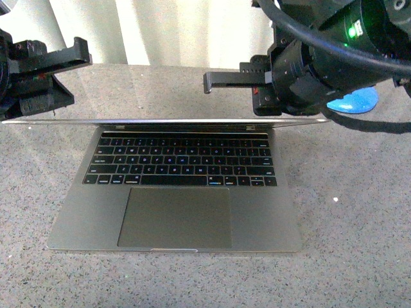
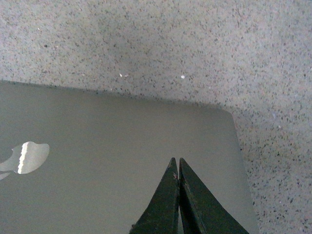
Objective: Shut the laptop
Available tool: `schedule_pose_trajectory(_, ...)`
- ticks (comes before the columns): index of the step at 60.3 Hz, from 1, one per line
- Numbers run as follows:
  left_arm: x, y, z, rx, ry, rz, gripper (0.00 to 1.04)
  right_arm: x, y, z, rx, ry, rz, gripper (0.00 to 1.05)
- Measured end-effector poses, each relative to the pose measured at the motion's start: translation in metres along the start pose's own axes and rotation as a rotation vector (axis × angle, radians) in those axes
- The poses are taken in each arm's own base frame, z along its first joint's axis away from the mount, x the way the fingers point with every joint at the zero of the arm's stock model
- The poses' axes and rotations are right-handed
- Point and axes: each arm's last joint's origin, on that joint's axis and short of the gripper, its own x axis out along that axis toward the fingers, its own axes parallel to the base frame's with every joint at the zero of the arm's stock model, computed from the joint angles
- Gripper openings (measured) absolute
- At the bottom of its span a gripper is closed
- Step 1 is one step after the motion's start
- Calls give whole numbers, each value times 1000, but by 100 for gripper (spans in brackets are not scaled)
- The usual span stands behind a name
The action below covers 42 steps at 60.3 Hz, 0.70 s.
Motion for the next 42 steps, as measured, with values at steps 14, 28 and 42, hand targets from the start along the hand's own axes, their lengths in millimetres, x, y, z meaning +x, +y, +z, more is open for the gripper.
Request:
schedule_pose_trajectory(14,7,3,-20,-30,26,-5,4,2,-5,-21,47,34,-16,1)
schedule_pose_trajectory(28,14,5,-37,-55,57,-17,4,3,-10,-38,95,61,-28,1)
schedule_pose_trajectory(42,22,5,-60,-96,99,-31,4,2,-17,-59,148,94,-43,1)
